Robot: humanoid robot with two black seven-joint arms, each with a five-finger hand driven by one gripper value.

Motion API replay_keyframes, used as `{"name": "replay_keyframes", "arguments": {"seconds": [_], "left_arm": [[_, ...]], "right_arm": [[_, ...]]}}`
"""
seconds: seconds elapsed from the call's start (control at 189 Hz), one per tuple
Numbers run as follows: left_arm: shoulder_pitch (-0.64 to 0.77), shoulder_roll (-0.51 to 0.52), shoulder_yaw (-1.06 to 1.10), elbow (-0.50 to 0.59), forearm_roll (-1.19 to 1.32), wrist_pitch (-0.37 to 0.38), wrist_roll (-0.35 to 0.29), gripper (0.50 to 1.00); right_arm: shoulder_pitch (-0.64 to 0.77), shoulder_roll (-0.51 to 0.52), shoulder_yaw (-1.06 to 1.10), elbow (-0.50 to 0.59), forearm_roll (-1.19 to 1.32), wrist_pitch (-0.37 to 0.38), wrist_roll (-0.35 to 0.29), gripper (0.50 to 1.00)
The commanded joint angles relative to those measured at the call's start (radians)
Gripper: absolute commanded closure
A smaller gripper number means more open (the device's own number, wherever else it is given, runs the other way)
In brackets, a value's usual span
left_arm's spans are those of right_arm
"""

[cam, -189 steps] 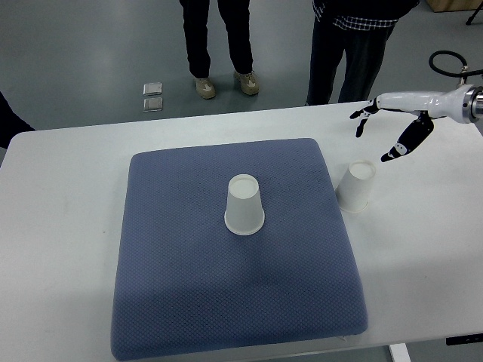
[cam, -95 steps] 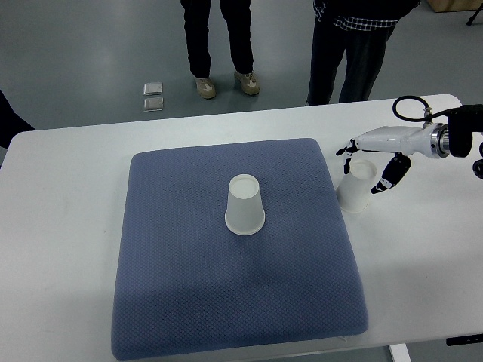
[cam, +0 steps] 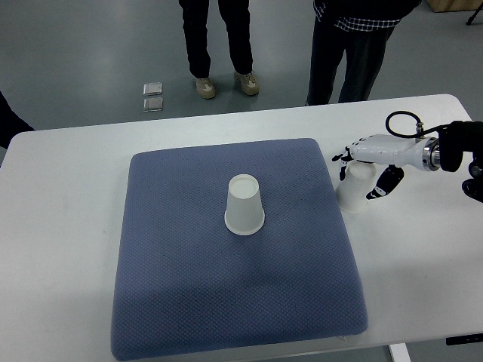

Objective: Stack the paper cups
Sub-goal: 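Move the right hand over the white cup beside the pad and lower it, then close the right hand fingers around the white paper cup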

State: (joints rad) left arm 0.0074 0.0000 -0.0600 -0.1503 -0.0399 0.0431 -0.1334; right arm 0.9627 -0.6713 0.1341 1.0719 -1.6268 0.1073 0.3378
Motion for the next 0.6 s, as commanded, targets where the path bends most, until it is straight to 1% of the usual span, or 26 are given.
{"name": "replay_keyframes", "arguments": {"seconds": [0.0,0.063,0.143,0.238,0.296,0.343,0.37,0.512,0.56,0.597], "left_arm": [[0.0,0.0,-0.001,0.0,0.0,0.0,0.0,0.5],[0.0,0.0,0.0,0.0,0.0,0.0,-0.002,0.5],[0.0,0.0,-0.001,0.0,0.0,0.0,0.0,0.5],[0.0,0.0,0.0,0.0,0.0,0.0,-0.002,0.5],[0.0,0.0,0.0,0.0,0.0,0.0,0.0,0.5],[0.0,0.0,0.0,0.0,0.0,0.0,-0.002,0.5],[0.0,0.0,0.0,0.0,0.0,0.0,0.0,0.5],[0.0,0.0,0.0,0.0,0.0,0.0,-0.002,0.5],[0.0,0.0,-0.001,0.0,0.0,0.0,0.0,0.5],[0.0,0.0,0.0,0.0,0.0,0.0,0.0,0.5]], "right_arm": [[-0.006,0.009,-0.001,-0.015,-0.008,-0.003,0.0,0.603],[-0.016,0.009,-0.002,-0.026,-0.013,-0.008,0.0,0.609],[-0.019,0.009,-0.005,-0.036,-0.016,-0.034,0.0,0.619],[-0.021,0.009,-0.005,-0.044,-0.016,-0.041,0.0,0.634],[-0.021,0.009,-0.007,-0.046,-0.016,-0.044,0.0,0.668],[-0.019,0.009,-0.007,-0.049,-0.018,-0.046,0.001,0.683],[-0.019,0.009,-0.008,-0.052,-0.019,-0.046,0.001,0.703],[-0.019,0.009,-0.014,-0.07,-0.033,-0.051,0.006,0.746],[-0.019,0.009,-0.016,-0.07,-0.035,-0.055,0.006,0.769],[-0.018,0.009,-0.021,-0.07,-0.035,-0.055,0.006,0.775]]}}
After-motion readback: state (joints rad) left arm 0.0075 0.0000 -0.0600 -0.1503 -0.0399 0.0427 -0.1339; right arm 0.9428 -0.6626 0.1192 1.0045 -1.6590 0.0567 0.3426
